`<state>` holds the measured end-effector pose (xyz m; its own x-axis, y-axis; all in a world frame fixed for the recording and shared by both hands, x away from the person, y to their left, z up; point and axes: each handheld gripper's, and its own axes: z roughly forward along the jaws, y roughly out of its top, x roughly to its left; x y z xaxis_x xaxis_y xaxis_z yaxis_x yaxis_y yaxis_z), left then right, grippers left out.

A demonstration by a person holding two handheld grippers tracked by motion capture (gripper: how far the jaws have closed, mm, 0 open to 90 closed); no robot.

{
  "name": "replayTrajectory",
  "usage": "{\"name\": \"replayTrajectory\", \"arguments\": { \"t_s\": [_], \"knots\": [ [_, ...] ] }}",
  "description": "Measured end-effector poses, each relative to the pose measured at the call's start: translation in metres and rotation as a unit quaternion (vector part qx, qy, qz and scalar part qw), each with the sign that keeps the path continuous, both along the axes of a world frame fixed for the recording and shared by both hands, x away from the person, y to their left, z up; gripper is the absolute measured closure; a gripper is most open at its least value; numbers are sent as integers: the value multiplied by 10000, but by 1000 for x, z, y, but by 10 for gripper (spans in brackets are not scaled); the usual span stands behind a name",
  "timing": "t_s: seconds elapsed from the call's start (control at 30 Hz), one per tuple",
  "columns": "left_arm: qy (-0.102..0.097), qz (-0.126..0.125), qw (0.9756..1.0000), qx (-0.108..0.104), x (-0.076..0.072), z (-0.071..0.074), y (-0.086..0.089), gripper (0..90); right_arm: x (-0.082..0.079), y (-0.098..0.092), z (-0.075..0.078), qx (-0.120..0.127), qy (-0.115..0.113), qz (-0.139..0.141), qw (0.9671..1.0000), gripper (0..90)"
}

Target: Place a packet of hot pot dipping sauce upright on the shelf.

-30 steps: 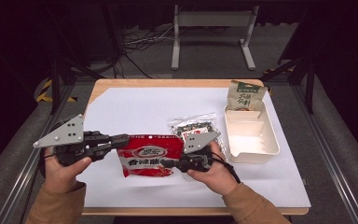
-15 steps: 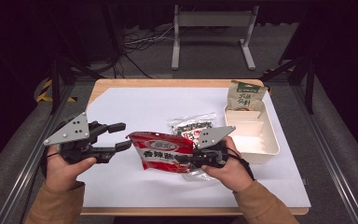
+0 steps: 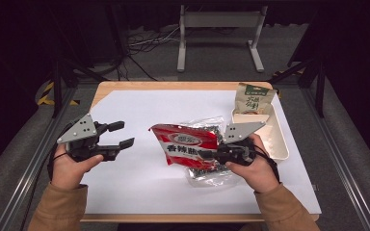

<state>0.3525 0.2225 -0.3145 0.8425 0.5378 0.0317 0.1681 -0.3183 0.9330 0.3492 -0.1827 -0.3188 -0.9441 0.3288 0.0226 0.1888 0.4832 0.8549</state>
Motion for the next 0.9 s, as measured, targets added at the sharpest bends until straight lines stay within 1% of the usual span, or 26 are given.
{"name": "replayTrajectory", "arguments": {
  "t_s": [0.07, 0.2, 0.23, 0.3, 0.37, 0.4, 0.43, 0.5, 0.6, 0.63, 0.77, 0.87, 0.9],
  "knots": [
    [102, 89, 9999, 44, 5, -6, 3, 364, 0, -4, 3, 39, -47, -40, 10000, 899],
    [257, 211, 9994, 13, 14, -18, 6, 344, 3, -12, 9, 91, -145, -134, 9998, 899],
    [272, 227, 9994, 15, 17, -22, 6, 340, 3, -15, 10, 99, -173, -160, 9997, 899],
    [254, 244, 9994, 19, 19, -25, 7, 333, 5, -18, 12, 101, -184, -195, 9996, 899],
    [247, 270, 9993, -3, 21, -30, 7, 317, 7, -23, 15, 47, -205, -250, 9995, 899],
    [242, 288, 9993, -23, 23, -32, 8, 309, 8, -27, 20, 22, -230, -315, 9992, 899],
    [242, 285, 9993, -52, 24, -35, 9, 309, 8, -27, 20, 22, -230, -315, 9992, 899],
    [329, 271, 9990, -114, 25, -40, 10, 314, 11, -34, 25, 24, -262, -392, 9989, 899],
    [445, 272, 9985, -135, 28, -47, 10, 310, 13, -39, 29, 6, -271, -444, 9986, 899],
    [440, 275, 9986, -119, 29, -49, 11, 298, 14, -41, 31, 12, -273, -459, 9986, 899],
    [526, 305, 9980, -167, 31, -55, 13, 247, 17, -51, 37, 10, -332, -561, 9979, 899],
    [615, 384, 9971, -246, 33, -59, 15, 175, 19, -58, 40, 80, -376, -647, 9972, 899],
    [600, 442, 9969, -235, 34, -60, 16, 147, 20, -61, 41, 119, -394, -671, 9969, 899]
  ]
}}
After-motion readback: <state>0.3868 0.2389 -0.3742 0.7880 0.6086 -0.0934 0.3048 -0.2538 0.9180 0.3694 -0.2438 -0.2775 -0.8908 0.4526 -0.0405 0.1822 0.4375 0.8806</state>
